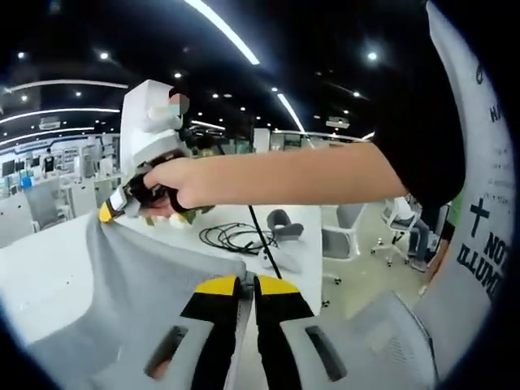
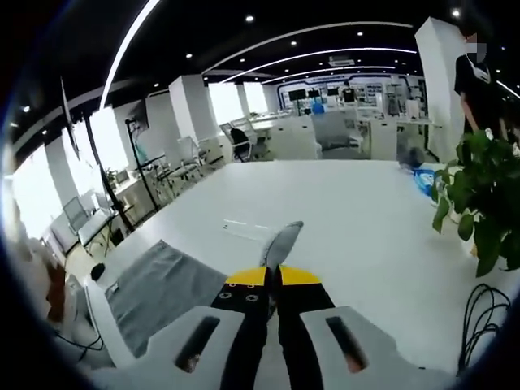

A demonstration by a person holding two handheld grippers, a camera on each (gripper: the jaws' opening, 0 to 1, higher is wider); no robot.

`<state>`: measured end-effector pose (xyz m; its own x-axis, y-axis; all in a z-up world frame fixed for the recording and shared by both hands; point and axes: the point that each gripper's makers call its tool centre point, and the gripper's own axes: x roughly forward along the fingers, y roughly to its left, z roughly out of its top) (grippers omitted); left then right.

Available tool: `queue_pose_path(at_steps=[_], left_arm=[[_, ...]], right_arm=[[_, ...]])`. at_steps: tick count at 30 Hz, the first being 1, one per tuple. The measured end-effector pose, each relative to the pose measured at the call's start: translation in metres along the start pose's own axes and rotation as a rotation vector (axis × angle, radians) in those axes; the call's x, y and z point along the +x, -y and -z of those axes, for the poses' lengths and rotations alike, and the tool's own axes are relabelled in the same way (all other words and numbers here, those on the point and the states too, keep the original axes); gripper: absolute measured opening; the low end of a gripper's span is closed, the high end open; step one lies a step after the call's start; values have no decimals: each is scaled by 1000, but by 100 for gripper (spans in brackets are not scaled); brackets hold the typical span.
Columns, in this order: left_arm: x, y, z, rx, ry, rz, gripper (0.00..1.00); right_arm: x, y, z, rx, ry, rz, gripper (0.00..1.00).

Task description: Fold the towel on the table until its edges align and the towel forms a compact rectangular stack.

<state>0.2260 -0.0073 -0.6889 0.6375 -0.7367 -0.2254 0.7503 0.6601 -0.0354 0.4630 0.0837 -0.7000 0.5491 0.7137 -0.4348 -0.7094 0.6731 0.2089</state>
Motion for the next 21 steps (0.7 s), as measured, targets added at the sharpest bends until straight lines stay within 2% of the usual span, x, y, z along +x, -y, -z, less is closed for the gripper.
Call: queue_pose_path(at_steps=[5, 8, 21], left_arm=[[-18, -7, -10, -12, 33, -28, 8], [-29, -13, -14, -84, 72, -38, 8], [-73, -29, -28, -85, 117, -81, 8]], right_arm=[[3, -19, -13, -12, 8, -12, 0], [7, -34, -23, -32, 8, -24, 0], [26, -94, -47, -87, 24, -102, 0]])
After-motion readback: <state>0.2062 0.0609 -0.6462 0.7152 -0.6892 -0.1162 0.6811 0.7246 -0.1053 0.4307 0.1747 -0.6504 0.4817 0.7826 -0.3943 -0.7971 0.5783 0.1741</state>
